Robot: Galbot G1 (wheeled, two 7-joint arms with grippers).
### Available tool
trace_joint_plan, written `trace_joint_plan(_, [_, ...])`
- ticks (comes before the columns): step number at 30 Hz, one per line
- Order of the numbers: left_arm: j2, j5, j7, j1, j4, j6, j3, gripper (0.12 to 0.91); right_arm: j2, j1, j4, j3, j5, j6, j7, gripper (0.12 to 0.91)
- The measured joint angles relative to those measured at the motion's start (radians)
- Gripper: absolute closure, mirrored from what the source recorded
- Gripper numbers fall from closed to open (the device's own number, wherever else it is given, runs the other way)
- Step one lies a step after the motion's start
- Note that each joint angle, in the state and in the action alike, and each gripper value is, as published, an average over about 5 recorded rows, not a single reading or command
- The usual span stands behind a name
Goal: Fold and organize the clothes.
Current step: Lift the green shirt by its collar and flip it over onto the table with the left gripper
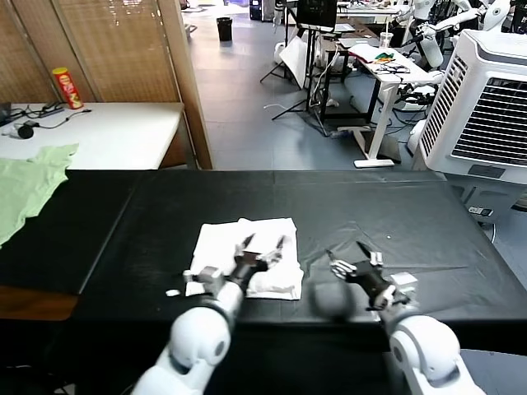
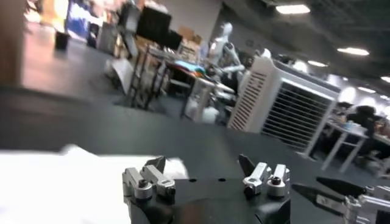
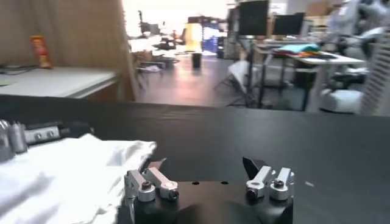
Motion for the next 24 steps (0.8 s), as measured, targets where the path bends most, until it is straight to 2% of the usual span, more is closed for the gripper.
trace_joint_plan(6, [0.118,0.009,0.004,0.072,-0.029,-0.019,-0.118,0.232,0.037,0.139,-0.130,-0.144,-0.101,0.022,0.012,0.227])
trace_joint_plan(10, [0.140,0.018,0.008,0.118,-0.026,-0.036,-0.178,0.232,0.071,0.210,-0.222,-0.204,-0.198,0.022,0.055,0.227])
trace_joint_plan(15, [0.142,0.025,0.022,0.155,0.001,-0.072,-0.236,0.232,0.117,0.236,-0.285,-0.215,-0.298,-0.001,0.117,0.227])
trace_joint_plan(19, [0.137,-0.032,0.031,0.162,0.028,-0.078,-0.273,0.232,0.134,0.224,-0.273,-0.192,-0.275,0.000,0.129,0.227])
trace_joint_plan(24, [0.127,-0.148,0.046,0.150,0.063,-0.068,-0.299,0.232,0.125,0.177,-0.181,-0.142,-0.145,0.014,0.127,0.227])
